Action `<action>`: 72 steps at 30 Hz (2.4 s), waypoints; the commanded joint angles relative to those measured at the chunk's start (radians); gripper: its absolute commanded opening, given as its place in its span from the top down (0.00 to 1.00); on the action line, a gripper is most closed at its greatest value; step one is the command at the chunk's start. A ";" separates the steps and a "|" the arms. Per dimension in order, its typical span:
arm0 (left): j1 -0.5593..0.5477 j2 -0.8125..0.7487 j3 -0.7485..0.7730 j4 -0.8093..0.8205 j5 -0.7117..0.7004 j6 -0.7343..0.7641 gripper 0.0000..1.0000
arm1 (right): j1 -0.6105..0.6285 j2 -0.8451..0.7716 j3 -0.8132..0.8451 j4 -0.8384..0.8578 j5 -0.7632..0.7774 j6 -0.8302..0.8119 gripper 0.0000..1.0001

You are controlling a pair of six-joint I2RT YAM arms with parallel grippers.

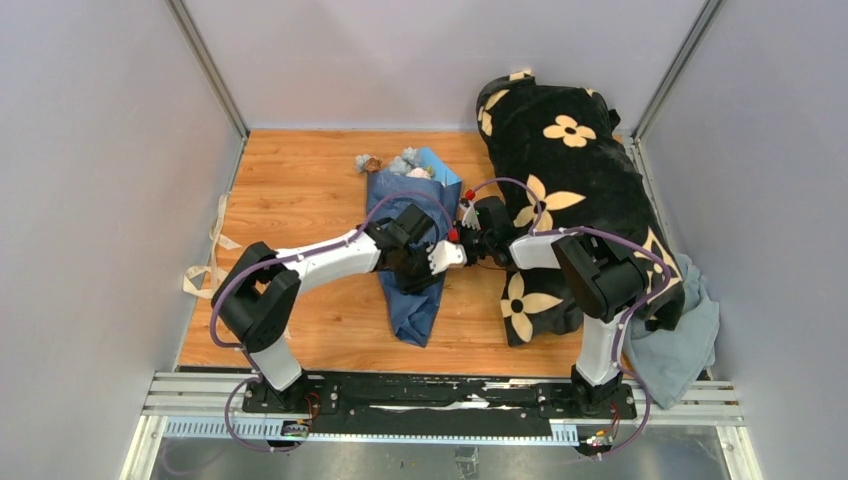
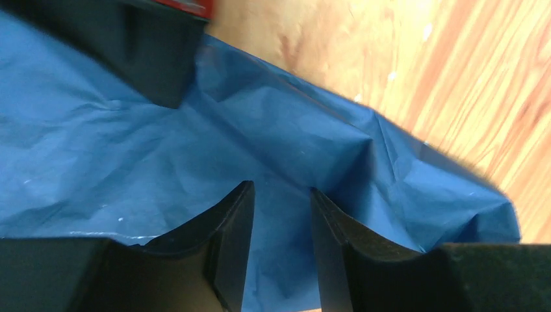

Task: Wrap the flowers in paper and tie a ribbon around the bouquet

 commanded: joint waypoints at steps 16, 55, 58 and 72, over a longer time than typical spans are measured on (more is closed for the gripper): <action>-0.168 -0.108 -0.260 -0.186 0.094 0.376 0.38 | -0.009 0.031 0.022 -0.062 0.056 -0.050 1.00; -0.209 -0.184 0.079 -0.454 0.180 0.213 0.64 | -0.002 0.074 0.074 -0.165 0.037 -0.101 1.00; -0.104 -0.125 0.048 -0.237 0.002 0.088 0.65 | 0.000 0.085 0.075 -0.166 0.025 -0.096 1.00; -0.108 0.041 -0.184 0.020 -0.130 0.117 0.61 | -0.029 -0.071 0.072 -0.326 0.162 -0.125 0.38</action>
